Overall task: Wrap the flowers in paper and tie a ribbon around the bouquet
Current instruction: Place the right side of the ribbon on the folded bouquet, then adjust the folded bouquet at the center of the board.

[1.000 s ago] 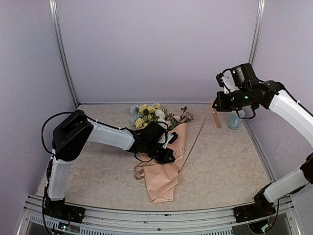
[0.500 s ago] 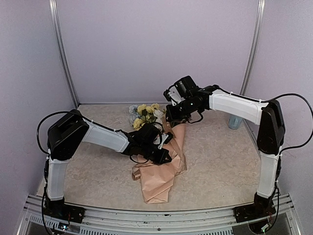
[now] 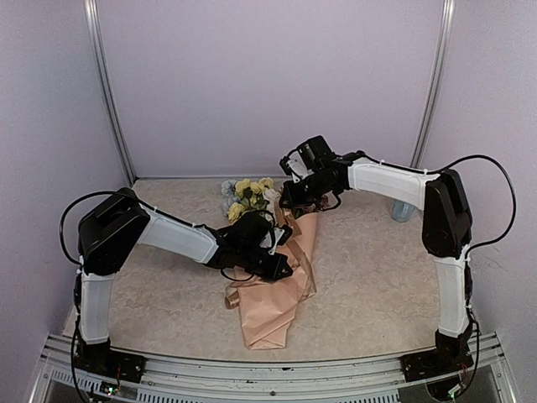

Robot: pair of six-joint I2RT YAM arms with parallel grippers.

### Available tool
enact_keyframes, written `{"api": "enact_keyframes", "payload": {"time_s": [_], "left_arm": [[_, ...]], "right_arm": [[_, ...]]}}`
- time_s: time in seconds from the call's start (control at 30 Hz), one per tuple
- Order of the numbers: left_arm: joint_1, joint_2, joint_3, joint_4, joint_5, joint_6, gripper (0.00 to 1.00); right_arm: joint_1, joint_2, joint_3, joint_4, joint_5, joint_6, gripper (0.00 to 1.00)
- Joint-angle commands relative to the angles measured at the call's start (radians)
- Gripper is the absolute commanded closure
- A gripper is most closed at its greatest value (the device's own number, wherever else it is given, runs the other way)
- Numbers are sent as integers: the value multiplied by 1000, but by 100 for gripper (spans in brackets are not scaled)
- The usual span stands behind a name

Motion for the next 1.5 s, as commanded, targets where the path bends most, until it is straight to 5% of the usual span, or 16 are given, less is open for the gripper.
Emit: {"api": "enact_keyframes", "payload": {"time_s": [0.0,0.03,0.07,0.3,0.5,0.6,0.9,1.1,1.47], "left_arm": [[-1,-31,-17,-49,-55,-18,100],[-1,-33,-13,-54,-63,-19,100],[-1,-32,-11,-55,-67,-20,100],[0,-16,-1,-51,-62,-32,100],[4,-10,5,-48,-49,-35,100],[4,-11,12,-55,-50,-36,100],[5,-27,2,-60,-62,-37,100],[7,-30,2,-58,-66,-36,100],[0,-147,-105,56,-38,-39,100]], "right_arm": [[-14,1,31,-61,17,-25,64],[-18,-10,33,-69,10,-33,45],[-20,-22,36,-81,15,-44,38],[-21,-225,-101,-120,37,-82,32],[-18,-374,-553,119,-149,9,58],[9,-344,-630,179,-175,23,60],[20,-238,-651,219,-144,1,63],[20,-222,-671,239,-175,18,100],[-32,-188,-623,287,-174,51,100]]}}
